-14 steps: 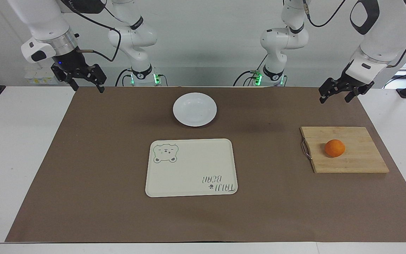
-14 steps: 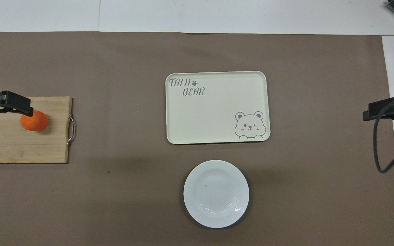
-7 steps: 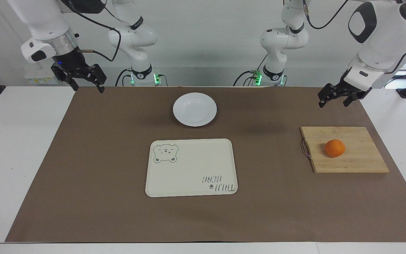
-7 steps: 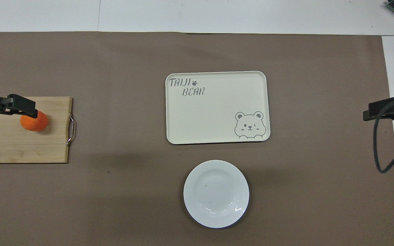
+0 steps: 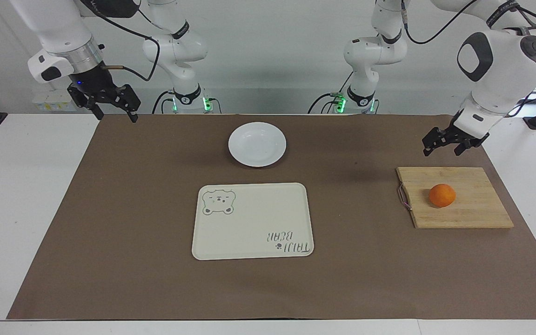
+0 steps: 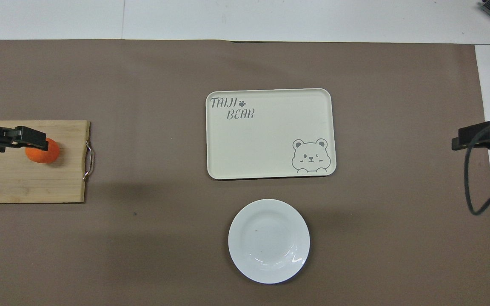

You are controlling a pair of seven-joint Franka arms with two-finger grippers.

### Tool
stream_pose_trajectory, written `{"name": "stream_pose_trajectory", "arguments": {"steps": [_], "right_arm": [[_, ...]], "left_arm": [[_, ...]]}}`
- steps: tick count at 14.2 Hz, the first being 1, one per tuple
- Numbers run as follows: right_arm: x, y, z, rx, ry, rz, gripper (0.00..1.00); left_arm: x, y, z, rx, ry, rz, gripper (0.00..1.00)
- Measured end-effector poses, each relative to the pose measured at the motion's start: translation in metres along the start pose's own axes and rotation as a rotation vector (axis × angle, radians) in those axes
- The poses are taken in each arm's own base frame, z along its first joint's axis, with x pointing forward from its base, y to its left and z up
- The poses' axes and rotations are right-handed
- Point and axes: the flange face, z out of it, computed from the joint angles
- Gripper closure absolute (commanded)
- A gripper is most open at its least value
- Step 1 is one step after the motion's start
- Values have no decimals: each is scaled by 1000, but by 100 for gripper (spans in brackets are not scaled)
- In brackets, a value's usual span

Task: Place orange and plate with both arms
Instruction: 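Close the left gripper around the orange and lift it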

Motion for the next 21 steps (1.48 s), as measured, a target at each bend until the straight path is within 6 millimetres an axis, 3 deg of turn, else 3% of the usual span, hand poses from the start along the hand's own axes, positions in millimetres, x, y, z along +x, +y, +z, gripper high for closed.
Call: {"name": "stream_pose_trajectory", "arguments": {"steps": [5, 9, 16, 21], "right_arm": [[0, 0, 0, 0, 0, 0, 0], [0, 0, 0, 0, 0, 0, 0], [0, 0, 0, 0, 0, 0, 0], [0, 0, 0, 0, 0, 0, 0]], "left_arm": [[3, -48, 51, 3, 26, 26, 0], [18, -79, 100, 2, 19, 25, 0], [27, -81, 154, 5, 30, 26, 0], [31, -83, 176, 10, 48, 25, 0]]}}
